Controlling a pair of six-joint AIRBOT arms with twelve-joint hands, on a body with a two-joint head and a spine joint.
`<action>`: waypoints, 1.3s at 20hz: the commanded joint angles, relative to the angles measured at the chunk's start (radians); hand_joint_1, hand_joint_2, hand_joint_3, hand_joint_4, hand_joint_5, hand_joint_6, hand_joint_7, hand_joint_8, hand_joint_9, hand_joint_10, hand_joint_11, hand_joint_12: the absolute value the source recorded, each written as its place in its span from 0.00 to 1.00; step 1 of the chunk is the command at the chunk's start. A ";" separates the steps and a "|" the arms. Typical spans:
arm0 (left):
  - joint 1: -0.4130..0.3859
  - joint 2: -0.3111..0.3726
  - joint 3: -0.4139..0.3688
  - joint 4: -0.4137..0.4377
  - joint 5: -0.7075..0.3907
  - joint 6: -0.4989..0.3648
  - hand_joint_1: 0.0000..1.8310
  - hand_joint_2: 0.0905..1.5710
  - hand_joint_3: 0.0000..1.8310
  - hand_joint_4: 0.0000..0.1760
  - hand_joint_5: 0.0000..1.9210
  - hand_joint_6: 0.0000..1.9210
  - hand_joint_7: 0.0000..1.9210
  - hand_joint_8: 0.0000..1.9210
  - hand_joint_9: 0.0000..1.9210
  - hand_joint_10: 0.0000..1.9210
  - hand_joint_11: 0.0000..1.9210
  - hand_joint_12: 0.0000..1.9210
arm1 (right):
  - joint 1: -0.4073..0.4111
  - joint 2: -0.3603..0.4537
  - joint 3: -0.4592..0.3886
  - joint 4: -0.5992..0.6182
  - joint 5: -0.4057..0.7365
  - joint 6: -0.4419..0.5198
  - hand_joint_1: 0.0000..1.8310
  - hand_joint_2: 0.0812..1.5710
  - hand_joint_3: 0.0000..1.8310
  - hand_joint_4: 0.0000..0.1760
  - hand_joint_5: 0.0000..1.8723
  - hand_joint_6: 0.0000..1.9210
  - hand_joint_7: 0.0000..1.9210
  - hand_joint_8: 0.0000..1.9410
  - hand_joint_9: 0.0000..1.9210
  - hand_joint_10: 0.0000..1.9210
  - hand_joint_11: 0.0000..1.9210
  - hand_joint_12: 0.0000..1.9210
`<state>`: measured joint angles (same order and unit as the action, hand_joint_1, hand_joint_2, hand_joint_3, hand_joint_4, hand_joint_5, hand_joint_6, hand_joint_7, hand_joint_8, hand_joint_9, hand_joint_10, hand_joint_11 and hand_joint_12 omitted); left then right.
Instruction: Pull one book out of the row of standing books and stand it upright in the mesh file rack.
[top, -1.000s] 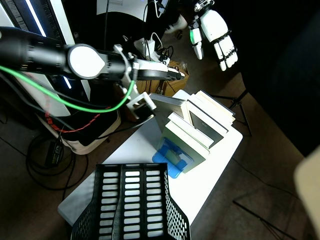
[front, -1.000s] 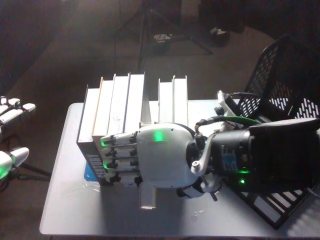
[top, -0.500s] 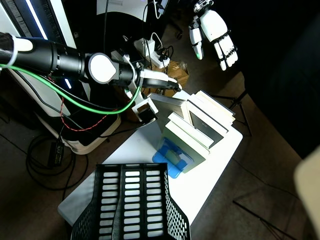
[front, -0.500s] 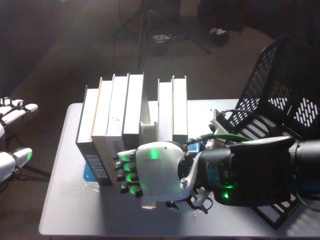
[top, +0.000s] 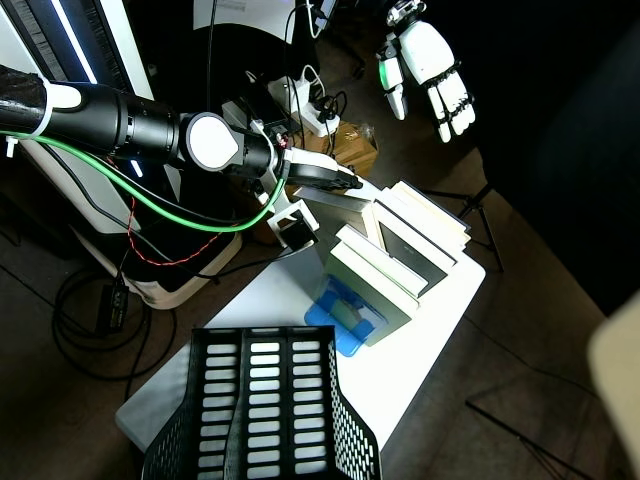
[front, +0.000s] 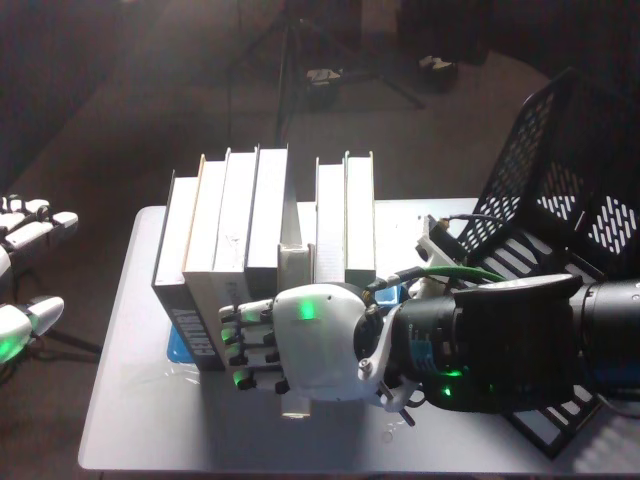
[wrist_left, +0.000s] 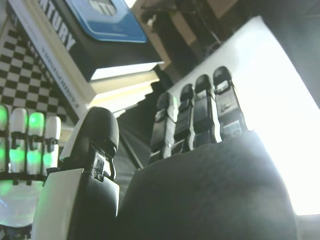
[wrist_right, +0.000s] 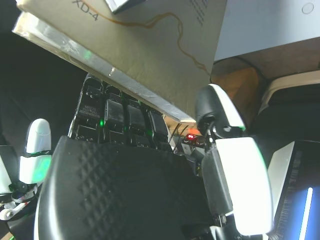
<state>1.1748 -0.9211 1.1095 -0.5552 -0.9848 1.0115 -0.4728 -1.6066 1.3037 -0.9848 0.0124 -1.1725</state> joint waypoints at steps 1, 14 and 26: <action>-0.003 0.001 0.008 0.001 -0.122 -0.006 0.18 0.94 0.00 0.27 0.06 0.00 0.00 0.00 0.00 0.00 0.00 0.00 | -0.001 0.000 0.004 -0.005 0.045 -0.012 0.34 0.86 0.00 0.00 0.03 0.01 0.01 0.00 0.00 0.00 0.00 0.00; -0.004 -0.010 0.018 0.010 -0.132 -0.021 0.19 0.94 0.00 0.19 0.07 0.00 0.02 0.00 0.00 0.00 0.00 0.00 | -0.023 -0.049 0.076 -0.007 0.000 -0.031 0.34 0.86 0.00 0.00 0.03 0.01 0.01 0.00 0.00 0.00 0.00 0.00; -0.054 -0.053 0.074 0.059 -0.089 -0.042 0.18 0.94 0.00 0.23 0.07 0.00 0.02 0.00 0.00 0.00 0.00 0.00 | -0.027 -0.055 0.127 0.018 0.017 -0.033 0.34 0.86 0.00 0.00 0.03 0.02 0.01 0.00 0.00 0.00 0.00 0.00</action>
<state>1.1263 -0.9775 1.1801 -0.4988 -0.9661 0.9703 -0.4938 -1.6714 1.4220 -0.9573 0.0216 -1.1885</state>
